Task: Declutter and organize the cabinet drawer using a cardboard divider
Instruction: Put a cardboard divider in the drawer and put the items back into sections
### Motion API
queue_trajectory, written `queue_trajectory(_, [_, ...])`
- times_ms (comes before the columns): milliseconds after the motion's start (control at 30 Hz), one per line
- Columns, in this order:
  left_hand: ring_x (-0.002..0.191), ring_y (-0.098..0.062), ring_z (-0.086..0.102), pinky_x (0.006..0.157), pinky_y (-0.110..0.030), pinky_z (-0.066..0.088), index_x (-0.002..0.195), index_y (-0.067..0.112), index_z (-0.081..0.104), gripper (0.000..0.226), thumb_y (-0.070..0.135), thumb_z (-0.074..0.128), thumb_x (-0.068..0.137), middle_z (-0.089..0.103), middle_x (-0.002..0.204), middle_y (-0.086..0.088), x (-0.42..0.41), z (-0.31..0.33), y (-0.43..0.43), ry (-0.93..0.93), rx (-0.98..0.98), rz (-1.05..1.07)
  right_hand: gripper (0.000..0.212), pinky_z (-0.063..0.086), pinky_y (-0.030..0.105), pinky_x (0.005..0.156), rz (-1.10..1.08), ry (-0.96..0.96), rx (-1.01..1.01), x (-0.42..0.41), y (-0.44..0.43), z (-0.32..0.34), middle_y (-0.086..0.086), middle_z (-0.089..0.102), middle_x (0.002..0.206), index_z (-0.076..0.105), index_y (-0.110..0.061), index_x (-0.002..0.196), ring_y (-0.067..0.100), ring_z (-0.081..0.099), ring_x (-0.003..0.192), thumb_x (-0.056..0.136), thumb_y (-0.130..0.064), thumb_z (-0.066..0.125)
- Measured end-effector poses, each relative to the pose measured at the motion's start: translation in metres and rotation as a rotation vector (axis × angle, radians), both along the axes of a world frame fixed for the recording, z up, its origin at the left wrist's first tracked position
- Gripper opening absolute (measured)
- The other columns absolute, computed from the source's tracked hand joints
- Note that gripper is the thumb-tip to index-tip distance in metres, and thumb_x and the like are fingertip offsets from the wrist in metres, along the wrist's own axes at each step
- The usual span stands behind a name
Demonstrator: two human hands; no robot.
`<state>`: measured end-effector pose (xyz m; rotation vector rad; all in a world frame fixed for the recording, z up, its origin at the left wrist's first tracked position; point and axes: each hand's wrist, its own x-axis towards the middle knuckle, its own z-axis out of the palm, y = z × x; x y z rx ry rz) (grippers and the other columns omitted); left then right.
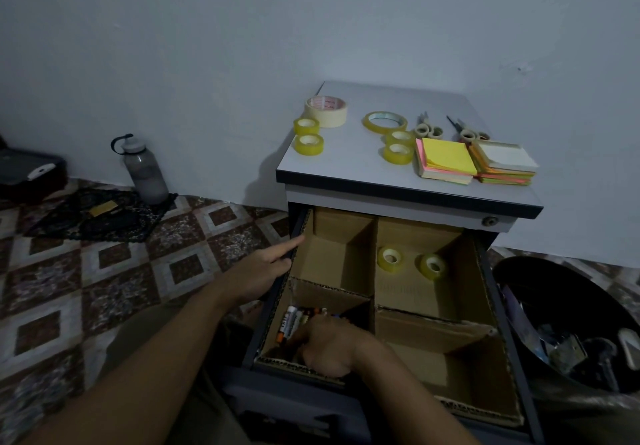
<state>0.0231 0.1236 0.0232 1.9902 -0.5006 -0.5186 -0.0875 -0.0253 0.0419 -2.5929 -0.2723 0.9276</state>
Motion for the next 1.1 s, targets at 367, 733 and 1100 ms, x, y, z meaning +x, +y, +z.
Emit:
queue_trajectory(367, [0.14,-0.007,0.037,0.119,-0.031,0.029,0.13,0.064,0.038,0.046,0.024,0.04,0.107,0.037,0.154,0.014,-0.002,0.002,0.0,0.012,0.001,-0.004,0.043,0.048,0.042,0.102,-0.041,0.076,0.081,0.0,0.003,-0.009,0.014,0.06,0.131,0.063,-0.008,0.126,0.029,0.057,0.115,0.094,-0.018,0.036])
queue_trajectory(733, [0.131,-0.012,0.047,0.115,-0.034,0.033,0.136,0.058,0.039,0.045,0.023,0.039,0.107,0.041,0.15,0.014,-0.009,0.01,-0.003,0.024,0.003,0.015,0.04,0.045,0.042,0.101,-0.093,0.084,0.132,0.002,0.003,-0.004,0.025,0.055,0.134,0.054,0.005,0.132,0.039,0.052,0.118,0.099,-0.003,0.033])
queue_trajectory(1100, [0.14,-0.009,0.037,0.12,-0.033,0.028,0.143,0.05,0.038,0.045,0.023,0.039,0.107,0.038,0.155,0.012,-0.007,0.005,0.0,0.038,0.007,0.016,0.039,0.046,0.029,0.096,-0.123,0.086,0.285,-0.002,-0.002,-0.003,0.017,0.058,0.135,0.06,0.003,0.128,0.026,0.056,0.116,0.095,-0.001,0.039])
